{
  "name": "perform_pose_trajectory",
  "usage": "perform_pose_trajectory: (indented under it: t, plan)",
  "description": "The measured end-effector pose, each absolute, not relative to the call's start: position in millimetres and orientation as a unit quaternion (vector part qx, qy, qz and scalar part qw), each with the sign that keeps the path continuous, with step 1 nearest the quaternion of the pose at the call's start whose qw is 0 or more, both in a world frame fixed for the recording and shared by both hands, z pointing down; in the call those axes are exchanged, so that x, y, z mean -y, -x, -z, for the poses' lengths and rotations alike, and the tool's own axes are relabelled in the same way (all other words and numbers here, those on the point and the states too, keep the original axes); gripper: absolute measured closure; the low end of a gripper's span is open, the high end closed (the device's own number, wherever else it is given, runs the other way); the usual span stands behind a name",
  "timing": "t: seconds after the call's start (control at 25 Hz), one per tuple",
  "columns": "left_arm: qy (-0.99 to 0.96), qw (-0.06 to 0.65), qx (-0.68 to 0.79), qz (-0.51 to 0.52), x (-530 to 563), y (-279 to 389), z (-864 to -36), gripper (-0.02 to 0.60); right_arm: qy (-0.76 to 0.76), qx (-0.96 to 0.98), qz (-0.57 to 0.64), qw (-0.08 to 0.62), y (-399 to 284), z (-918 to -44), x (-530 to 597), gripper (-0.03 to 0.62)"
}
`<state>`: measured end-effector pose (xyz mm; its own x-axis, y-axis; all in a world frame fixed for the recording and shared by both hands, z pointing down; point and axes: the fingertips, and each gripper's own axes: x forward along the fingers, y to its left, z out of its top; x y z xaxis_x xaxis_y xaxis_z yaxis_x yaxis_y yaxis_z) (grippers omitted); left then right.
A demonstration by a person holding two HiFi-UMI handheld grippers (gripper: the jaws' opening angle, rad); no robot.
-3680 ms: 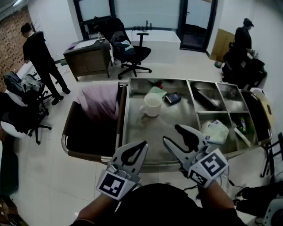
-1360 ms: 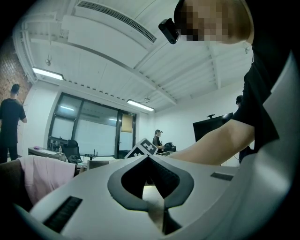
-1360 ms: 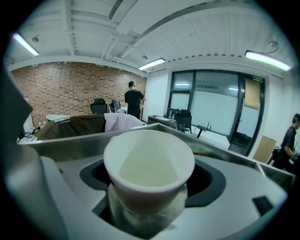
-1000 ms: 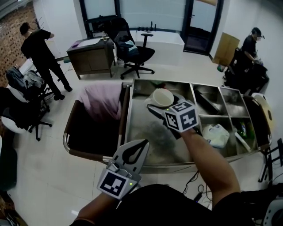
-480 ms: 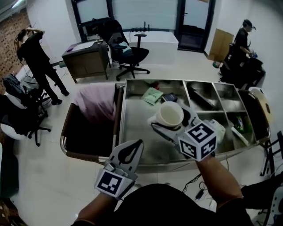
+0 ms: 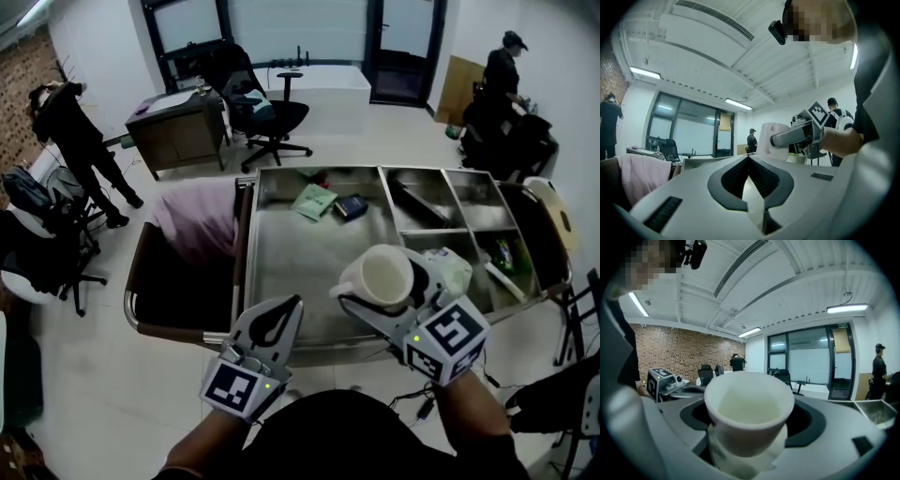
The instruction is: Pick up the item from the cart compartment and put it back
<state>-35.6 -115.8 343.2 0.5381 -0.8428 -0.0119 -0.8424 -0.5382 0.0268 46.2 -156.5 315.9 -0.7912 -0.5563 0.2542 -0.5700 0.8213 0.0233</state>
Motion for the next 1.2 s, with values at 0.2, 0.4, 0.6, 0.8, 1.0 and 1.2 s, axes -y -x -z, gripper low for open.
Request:
perform_pose_trajectory:
  t: [0.2,0.4,0.6,0.8,1.0,1.2]
  plan:
    - [-0.881,0.008,0.473,0.02,113.0,28.8,-339.3,0.581,-0.308,0.944,-0.041,0.11,-66.3,-321.7,130.4,0.125]
    - [-0.886,0.008,0.464,0.025,107.2,21.0,-334.6,0.581,-0.32,0.939,-0.045,0.12,-81.7,-336.4,114.0,0.125]
    - [-0.889,0.006,0.458,0.023,102.2,15.5,-334.0,0.581,-0.34,0.929,-0.048,0.139,-90.7,-361.8,109.3,0.125]
    - [-0.888,0.006,0.459,0.015,99.4,14.6,-336.2,0.58,-0.34,0.928,-0.059,0.139,-93.6,-369.4,107.5,0.125]
    - [-0.886,0.008,0.464,0.01,98.6,15.0,-338.2,0.58,-0.337,0.93,-0.059,0.133,-91.9,-366.2,106.3,0.125]
    - [-0.886,0.002,0.464,0.002,98.9,12.3,-338.3,0.58,-0.338,0.93,-0.059,0.131,-94.1,-364.9,107.4,0.125]
